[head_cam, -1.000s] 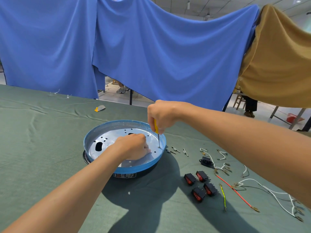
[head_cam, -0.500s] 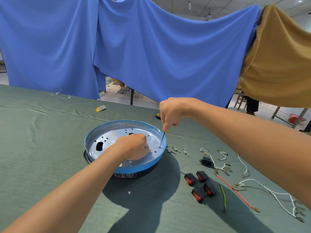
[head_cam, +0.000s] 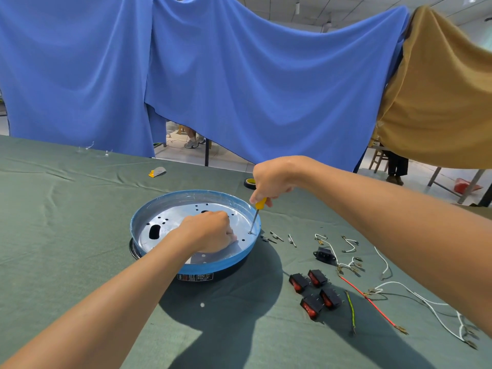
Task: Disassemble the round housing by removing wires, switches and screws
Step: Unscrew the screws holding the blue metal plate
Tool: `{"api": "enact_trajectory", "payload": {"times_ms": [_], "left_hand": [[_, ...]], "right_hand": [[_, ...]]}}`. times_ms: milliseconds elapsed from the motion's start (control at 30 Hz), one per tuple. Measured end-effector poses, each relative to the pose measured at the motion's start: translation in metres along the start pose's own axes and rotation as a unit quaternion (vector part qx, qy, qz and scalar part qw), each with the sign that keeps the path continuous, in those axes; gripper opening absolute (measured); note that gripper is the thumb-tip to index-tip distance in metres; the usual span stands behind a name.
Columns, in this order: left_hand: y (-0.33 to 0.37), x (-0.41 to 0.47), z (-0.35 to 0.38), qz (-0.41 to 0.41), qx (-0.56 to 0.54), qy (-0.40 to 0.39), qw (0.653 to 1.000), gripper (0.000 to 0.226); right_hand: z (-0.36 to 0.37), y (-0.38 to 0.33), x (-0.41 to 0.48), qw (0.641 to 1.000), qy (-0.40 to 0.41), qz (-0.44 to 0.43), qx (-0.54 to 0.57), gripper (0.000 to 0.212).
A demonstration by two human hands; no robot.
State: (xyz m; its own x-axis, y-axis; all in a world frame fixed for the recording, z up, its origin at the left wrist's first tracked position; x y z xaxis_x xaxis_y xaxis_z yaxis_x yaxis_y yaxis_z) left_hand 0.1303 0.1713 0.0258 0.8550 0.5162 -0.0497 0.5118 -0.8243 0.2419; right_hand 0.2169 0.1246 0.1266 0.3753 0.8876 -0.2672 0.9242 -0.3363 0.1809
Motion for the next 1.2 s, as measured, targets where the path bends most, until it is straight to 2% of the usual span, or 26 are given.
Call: {"api": "enact_trajectory", "payload": {"times_ms": [200,300,400,500,533,633,833,1000,1200], "left_hand": [[0.001,0.000,-0.001,0.002,0.013,0.005,1.000,0.033],[0.001,0.001,-0.001,0.001,0.016,0.004,1.000,0.030],[0.002,0.001,-0.002,-0.003,0.015,0.005,1.000,0.032],[0.001,0.001,-0.002,-0.007,0.019,0.003,1.000,0.035],[0.000,0.001,-0.002,-0.008,0.019,0.004,1.000,0.035],[-0.001,0.002,-0.001,-0.005,0.013,0.005,1.000,0.035],[0.000,0.003,-0.002,-0.003,0.016,0.013,1.000,0.032],[0.001,0.001,-0.001,0.002,0.014,0.015,1.000,0.035],[0.001,0.001,-0.001,0.002,0.015,0.018,1.000,0.035]], "right_hand": [[-0.013,-0.016,-0.010,0.991,0.063,-0.074,-0.090,0.018],[-0.018,-0.018,-0.011,0.987,0.088,-0.111,-0.073,0.013],[-0.015,-0.020,-0.008,0.990,0.077,-0.114,-0.016,0.011],[-0.009,-0.013,-0.002,0.997,0.059,-0.054,-0.013,0.053],[-0.008,-0.010,-0.001,0.998,0.051,-0.037,-0.019,0.056],[-0.005,-0.011,-0.002,0.998,0.029,-0.035,-0.039,0.045],[-0.011,-0.026,-0.008,0.990,0.091,-0.086,-0.065,0.032],[-0.016,-0.026,-0.011,0.987,0.095,-0.117,-0.062,0.013],[-0.012,-0.024,-0.007,0.987,0.089,-0.132,-0.020,0.013]]}}
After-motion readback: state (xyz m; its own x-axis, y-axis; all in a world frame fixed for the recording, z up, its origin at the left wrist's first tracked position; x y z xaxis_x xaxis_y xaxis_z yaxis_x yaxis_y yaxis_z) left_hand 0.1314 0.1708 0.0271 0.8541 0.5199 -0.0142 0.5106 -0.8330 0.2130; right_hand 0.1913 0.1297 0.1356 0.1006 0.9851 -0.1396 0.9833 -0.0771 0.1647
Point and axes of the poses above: each hand's wrist, its own x-axis towards the middle knuckle, its own z-axis out of the palm, y = z × x, the point moved 9 cm from there along x, towards the middle knuckle, and after that the axes turned 2 degrees about z, right-handed, at the moved point
